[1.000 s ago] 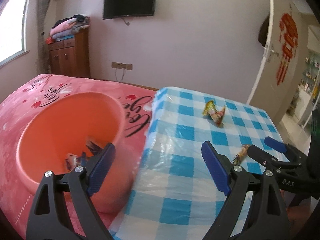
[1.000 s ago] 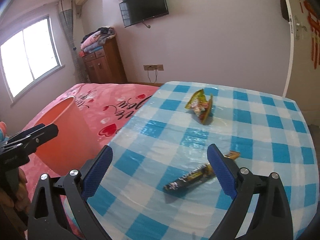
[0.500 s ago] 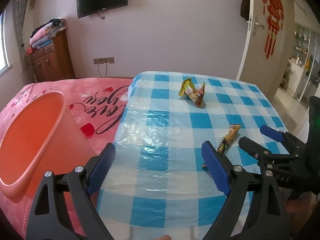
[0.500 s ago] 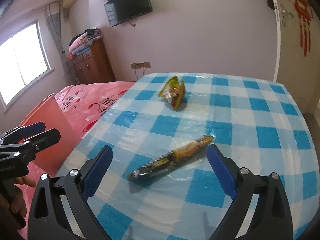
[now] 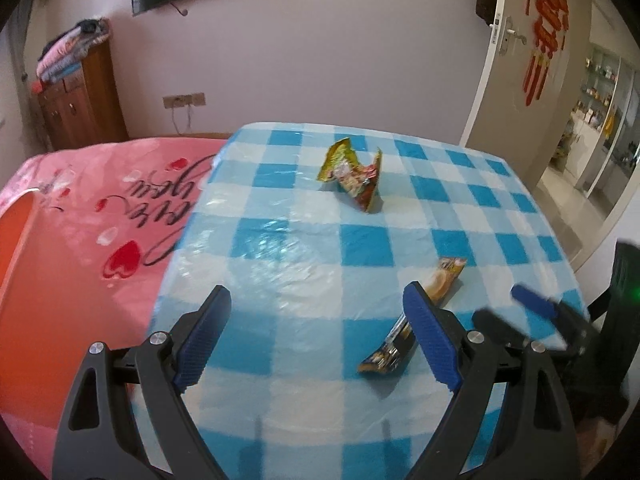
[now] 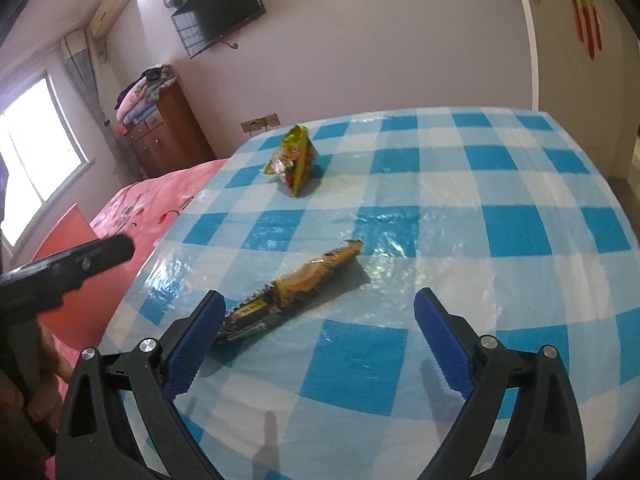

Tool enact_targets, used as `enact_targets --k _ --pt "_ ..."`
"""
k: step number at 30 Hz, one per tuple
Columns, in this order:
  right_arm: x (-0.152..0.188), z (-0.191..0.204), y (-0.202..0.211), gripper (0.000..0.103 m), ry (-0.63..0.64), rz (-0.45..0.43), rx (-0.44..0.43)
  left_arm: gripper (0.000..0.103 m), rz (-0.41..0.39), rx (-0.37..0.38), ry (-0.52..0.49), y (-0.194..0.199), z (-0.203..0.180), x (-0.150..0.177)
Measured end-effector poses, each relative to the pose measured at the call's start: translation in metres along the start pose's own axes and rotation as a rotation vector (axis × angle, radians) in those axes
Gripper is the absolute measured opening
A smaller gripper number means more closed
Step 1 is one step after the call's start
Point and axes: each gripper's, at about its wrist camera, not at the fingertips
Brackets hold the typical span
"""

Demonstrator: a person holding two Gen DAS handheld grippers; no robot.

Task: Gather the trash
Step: 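Grasp the yellow snack bag with the left tool while the right tool grasps the Coffeemix stick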

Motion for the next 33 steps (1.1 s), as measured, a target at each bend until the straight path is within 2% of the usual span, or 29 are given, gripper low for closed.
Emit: enact_targets --k 6,10,12,18,23,25,28,33 --pt "-0.001 -0.022 -0.003 0.094 -0.054 0.025 -0.038 0.088 0.028 0.112 0.096 -0.04 -0.008 -0.029" --pt "-0.002 -0.036 -0.005 0.094 -0.091 0.041 -0.076 0.088 0.07 0.187 0.176 -0.082 -0.013 -0.053" --pt "-0.002 -0.04 -0.007 0.094 -0.101 0.052 -0.093 0.088 0.075 0.202 0.191 -0.101 -0.016 -0.064" --pt "-0.001 -0.048 -0.011 0.094 -0.13 0.085 -0.149 0.088 0.114 0.154 0.187 -0.156 -0.021 -0.086" --pt "-0.003 -0.05 -0.012 0.094 -0.137 0.094 -0.177 0.088 0.092 0.197 0.292 -0.174 -0.014 -0.104" --pt "-0.004 -0.051 -0.011 0.094 -0.141 0.095 -0.187 0.088 0.083 0.209 0.363 -0.179 -0.008 -0.109" --pt "-0.005 -0.055 -0.011 0.094 -0.15 0.096 -0.197 0.088 0.082 0.182 0.449 -0.189 -0.001 -0.111" --pt "-0.007 -0.061 -0.01 0.094 -0.164 0.096 -0.203 0.088 0.109 0.138 0.456 -0.206 -0.005 -0.113"
Point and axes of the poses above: each gripper's, at about its wrist camera, not at the fingertips, and y roughly against the way its jaws point, z to its left, x to its underside, and after that the axes turned 1 degree about x, right-handed
